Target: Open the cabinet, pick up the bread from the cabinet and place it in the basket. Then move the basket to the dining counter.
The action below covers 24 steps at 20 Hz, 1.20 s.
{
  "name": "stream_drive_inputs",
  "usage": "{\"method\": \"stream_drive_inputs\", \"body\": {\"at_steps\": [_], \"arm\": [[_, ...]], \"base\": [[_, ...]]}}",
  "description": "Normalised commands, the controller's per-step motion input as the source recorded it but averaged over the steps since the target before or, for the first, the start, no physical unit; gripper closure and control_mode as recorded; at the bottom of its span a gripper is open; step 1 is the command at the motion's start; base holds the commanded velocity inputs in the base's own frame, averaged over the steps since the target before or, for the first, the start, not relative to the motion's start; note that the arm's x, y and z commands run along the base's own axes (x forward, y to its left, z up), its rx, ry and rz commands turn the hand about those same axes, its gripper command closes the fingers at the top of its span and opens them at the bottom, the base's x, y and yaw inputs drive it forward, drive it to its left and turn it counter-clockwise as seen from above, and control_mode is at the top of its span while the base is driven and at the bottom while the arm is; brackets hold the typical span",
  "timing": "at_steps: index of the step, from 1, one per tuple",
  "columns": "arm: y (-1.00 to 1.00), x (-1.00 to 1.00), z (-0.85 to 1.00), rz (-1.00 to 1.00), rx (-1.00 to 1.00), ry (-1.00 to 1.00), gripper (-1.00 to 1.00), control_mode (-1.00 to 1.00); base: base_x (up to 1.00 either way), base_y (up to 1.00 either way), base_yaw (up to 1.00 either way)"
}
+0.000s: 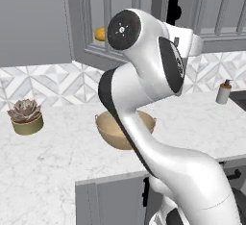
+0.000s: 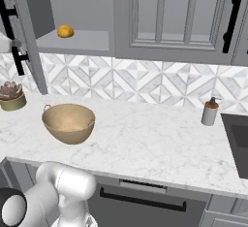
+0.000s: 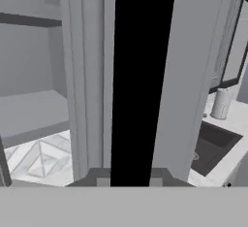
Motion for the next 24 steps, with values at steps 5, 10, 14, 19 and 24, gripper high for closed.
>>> {"method": "stream_drive_inputs", "body": {"at_steps": [5, 10, 14, 19, 24], "arm": [[0.42, -0.35, 0.0, -0.03, -0.01, 0.02, -1.0, -1.0], [0.0, -0.78, 0.0, 0.0, 0.02, -0.01, -1.0, -1.0], [-0.57, -1.0, -0.16, 0.02, 0.26, -0.1, -1.0, -1.0], [-1.0, -0.69, -0.44, 0.25, 0.69, -0.16, -1.0, -1.0], [-0.92, 0.28, -0.25, 0.27, 0.84, 0.0, -1.0, -1.0]], "base": [[0.0, 0.0, 0.0], [0.0, 0.0, 0.0], [0.0, 0.0, 0.0], [0.0, 0.0, 0.0], [0.0, 0.0, 0.0]]}}
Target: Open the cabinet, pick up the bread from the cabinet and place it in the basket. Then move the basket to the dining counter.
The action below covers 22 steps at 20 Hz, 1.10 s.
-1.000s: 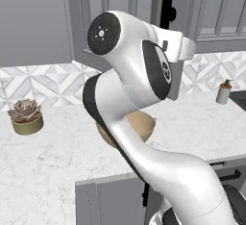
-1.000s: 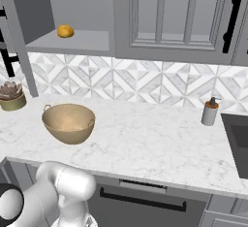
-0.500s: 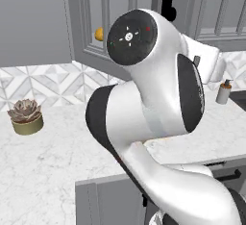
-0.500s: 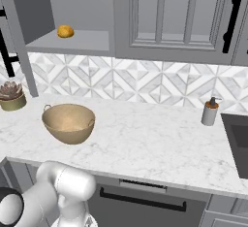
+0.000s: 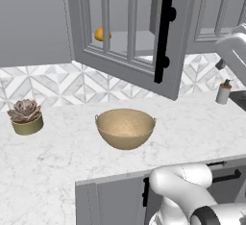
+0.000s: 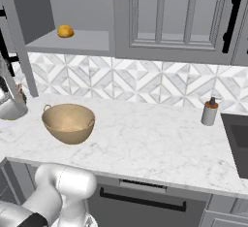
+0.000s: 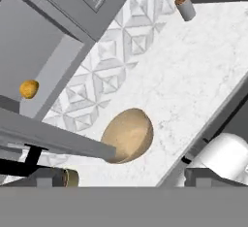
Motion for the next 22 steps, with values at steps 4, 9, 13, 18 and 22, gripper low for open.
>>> {"method": "stream_drive_inputs", "body": {"at_steps": [4, 9, 13, 18, 22], "arm": [[-0.66, 0.86, -0.44, 0.21, 0.87, 0.04, -1.0, -1.0], [0.05, 1.0, -0.36, 0.2, 0.47, 0.01, -1.0, -1.0], [0.57, 0.94, -0.11, 0.34, 0.21, 0.05, -1.0, -1.0], [0.65, 0.49, 0.11, 0.3, 0.01, 0.03, -1.0, -1.0], [0.89, 0.04, -0.03, 0.36, 0.01, 0.05, -1.0, -1.0]], "base": [[0.0, 0.0, 0.0], [0.0, 0.0, 0.0], [0.0, 0.0, 0.0], [0.0, 0.0, 0.0], [0.0, 0.0, 0.0]]}}
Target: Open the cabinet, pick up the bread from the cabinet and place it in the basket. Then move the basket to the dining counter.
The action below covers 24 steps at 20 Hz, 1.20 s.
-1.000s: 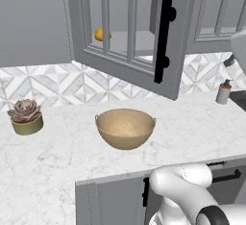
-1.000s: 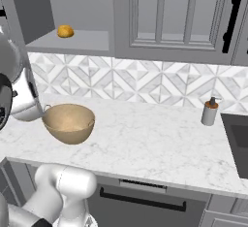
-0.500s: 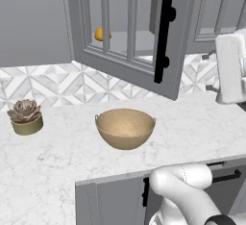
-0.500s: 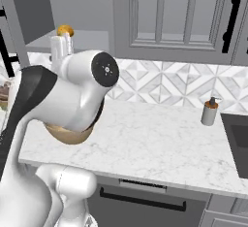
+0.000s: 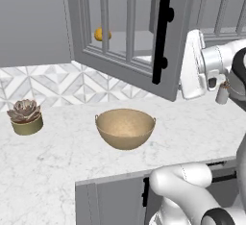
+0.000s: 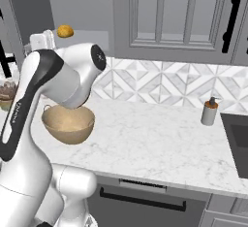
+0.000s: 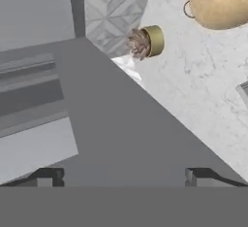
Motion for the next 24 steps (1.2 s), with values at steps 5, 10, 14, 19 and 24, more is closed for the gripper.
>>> {"method": "stream_drive_inputs", "body": {"at_steps": [5, 10, 14, 19, 24], "arm": [[1.0, -0.28, -0.27, 0.38, 0.0, 0.09, -1.0, -1.0], [1.0, -0.35, -0.34, 0.39, 0.0, 0.08, -1.0, -1.0], [1.0, 0.0, -0.39, 0.26, 0.0, 0.06, -1.0, -1.0], [0.69, 0.0, -0.05, 0.09, 0.0, 0.02, -1.0, -1.0], [0.0, 0.22, -0.03, 0.16, -0.01, -0.06, -1.0, -1.0]], "base": [[0.0, 0.0, 0.0], [0.0, 0.0, 0.0], [0.0, 0.0, 0.0], [0.0, 0.0, 0.0], [0.0, 0.0, 0.0]]}}
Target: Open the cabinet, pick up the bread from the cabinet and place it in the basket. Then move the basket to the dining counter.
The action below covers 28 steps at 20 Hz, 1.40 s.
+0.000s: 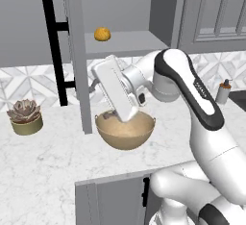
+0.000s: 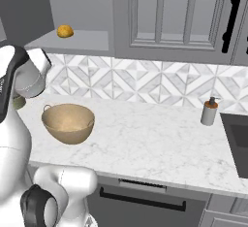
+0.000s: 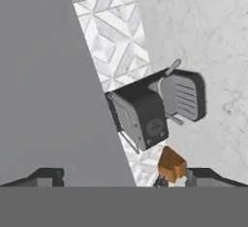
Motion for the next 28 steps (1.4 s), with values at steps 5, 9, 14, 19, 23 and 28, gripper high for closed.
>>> {"method": "stream_drive_inputs", "body": {"at_steps": [5, 9, 14, 19, 23, 28], "arm": [[-1.0, 0.54, -0.42, 0.2, 0.0, -0.21, -1.0, -1.0], [-0.96, 0.51, -0.38, 0.12, -0.08, -0.49, -1.0, -1.0], [-0.64, 0.12, -0.62, 0.14, -0.33, -0.89, -1.0, -1.0], [-0.28, -0.09, -0.18, 0.0, -0.25, -0.63, -1.0, -1.0], [0.05, 0.27, 0.68, -0.18, -0.14, -0.33, -1.0, -1.0], [0.03, 0.48, 0.62, -0.31, -0.07, -0.11, -1.0, -1.0]], "base": [[0.0, 0.0, 0.0], [0.0, 0.0, 0.0], [0.0, 0.0, 0.0], [0.0, 0.0, 0.0], [0.0, 0.0, 0.0], [0.0, 0.0, 0.0]]}}
